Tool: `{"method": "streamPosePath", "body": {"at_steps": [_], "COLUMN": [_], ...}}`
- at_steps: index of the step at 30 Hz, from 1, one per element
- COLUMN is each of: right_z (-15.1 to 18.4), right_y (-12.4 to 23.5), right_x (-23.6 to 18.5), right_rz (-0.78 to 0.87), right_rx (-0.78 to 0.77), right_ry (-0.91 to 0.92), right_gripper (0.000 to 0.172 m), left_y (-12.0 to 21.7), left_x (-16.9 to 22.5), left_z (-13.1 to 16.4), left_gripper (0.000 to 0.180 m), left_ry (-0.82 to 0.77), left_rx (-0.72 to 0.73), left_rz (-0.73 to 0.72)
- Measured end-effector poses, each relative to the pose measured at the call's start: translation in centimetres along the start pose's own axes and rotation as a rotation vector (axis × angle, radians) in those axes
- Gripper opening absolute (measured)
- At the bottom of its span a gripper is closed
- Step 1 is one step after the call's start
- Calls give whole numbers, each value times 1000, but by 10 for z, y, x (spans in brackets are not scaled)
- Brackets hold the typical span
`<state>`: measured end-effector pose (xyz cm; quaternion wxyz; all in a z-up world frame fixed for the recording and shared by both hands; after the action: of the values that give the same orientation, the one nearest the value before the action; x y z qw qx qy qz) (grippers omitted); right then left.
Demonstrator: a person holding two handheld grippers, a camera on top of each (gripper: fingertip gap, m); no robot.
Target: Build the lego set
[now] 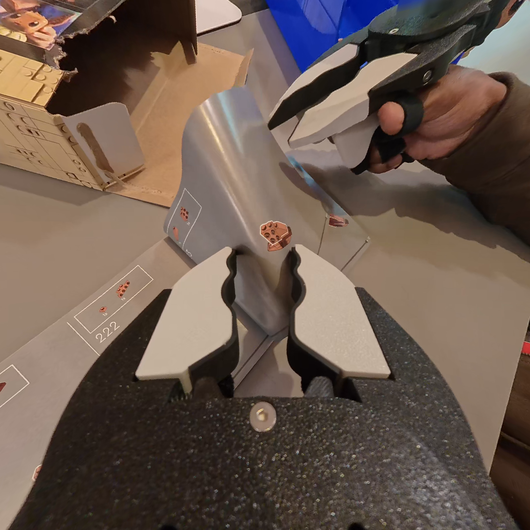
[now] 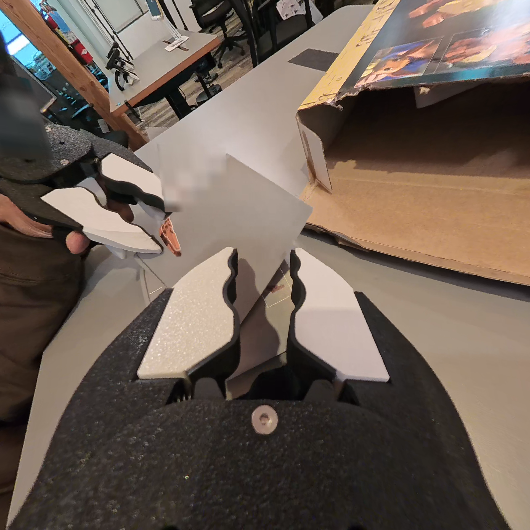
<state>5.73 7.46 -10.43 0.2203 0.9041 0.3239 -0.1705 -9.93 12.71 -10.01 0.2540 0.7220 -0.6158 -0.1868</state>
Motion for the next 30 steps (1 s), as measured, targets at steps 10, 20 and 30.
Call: {"method": "streamPosePath", "body": {"at_steps": [10, 20, 30], "right_z": [-2, -16, -29], "right_y": [0, 8, 7], "right_x": [1, -20, -49], "right_rz": [-57, -195, -351], "right_rx": [68, 165, 267], "right_ry": [-86, -86, -75], "right_gripper": [35, 33, 34], "left_y": [1, -1, 4], "left_x": [0, 0, -3], "left_z": [0, 1, -1], "left_gripper": [36, 45, 57], "left_ry": [-3, 0, 11], "left_rx": [4, -4, 16], "left_rz": [2, -3, -13]}}
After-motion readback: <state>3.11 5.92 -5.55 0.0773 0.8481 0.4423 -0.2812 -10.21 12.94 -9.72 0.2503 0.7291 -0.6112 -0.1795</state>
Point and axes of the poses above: each gripper's, where its closed fingertips meet, y back along the fingers, z out of its underside, x = y × z across the jaws, the point moved 5 cm from there along y, back along the fingers, and after that the axes turned 15 degrees about -z, right-handed, at the moved point
